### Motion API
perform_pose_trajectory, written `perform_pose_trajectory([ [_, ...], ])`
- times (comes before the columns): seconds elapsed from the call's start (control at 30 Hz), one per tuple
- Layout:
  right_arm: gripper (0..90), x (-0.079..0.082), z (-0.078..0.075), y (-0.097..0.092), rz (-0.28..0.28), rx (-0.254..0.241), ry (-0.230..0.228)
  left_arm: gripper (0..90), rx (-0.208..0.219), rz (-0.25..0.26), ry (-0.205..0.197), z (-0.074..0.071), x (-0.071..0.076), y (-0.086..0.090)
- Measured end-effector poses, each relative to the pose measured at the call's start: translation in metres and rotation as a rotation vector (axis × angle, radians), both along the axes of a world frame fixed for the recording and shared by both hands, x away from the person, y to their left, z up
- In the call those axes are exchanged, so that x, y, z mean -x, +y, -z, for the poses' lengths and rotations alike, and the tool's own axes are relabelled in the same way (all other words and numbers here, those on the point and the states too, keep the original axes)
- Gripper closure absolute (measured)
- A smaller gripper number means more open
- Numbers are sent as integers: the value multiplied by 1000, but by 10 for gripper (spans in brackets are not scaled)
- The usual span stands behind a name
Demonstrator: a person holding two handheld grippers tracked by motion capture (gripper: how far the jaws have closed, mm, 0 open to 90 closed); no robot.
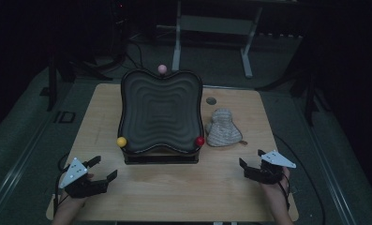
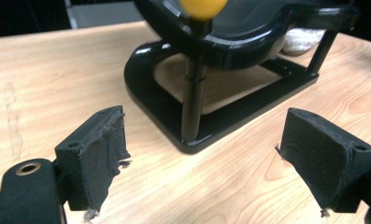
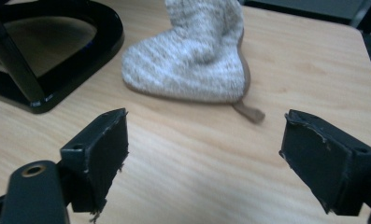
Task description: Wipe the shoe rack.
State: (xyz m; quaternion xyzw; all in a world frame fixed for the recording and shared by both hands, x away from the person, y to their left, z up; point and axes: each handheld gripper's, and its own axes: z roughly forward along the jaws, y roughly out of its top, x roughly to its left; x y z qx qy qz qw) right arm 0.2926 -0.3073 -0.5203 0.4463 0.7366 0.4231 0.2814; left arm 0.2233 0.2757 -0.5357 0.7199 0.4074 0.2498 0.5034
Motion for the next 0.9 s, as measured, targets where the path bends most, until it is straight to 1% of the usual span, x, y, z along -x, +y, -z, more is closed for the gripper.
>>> perform_pose_trajectory([
  [0.13,144,7,7,-9,32,-24,15,146,9,-5,8,3,1,3],
  [0.17,144,9,10,-11,49,-26,17,146,15,-3,7,3,2,3],
  [0.23,144,10,12,-16,72,-27,24,146,10,-9,10,4,2,4],
  [0.4,144,13,19,-27,130,-45,26,146,6,-16,27,10,4,5],
  [0.5,145,12,25,-29,150,-33,37,146,5,-10,39,12,4,7],
  [0.57,144,12,27,-29,159,-28,36,146,9,-10,31,13,5,9],
  [0.63,144,11,27,-30,166,-22,28,146,8,-19,32,13,6,10],
  [0.7,144,9,28,-31,172,-11,21,146,-2,-27,32,15,7,11],
  [0.77,144,8,28,-33,179,0,16,146,1,-31,30,16,7,11],
  [0.83,144,6,28,-35,187,-9,19,146,0,-31,29,16,7,10],
  [0.9,144,6,29,-35,187,-5,18,146,-10,-32,26,16,7,9],
])
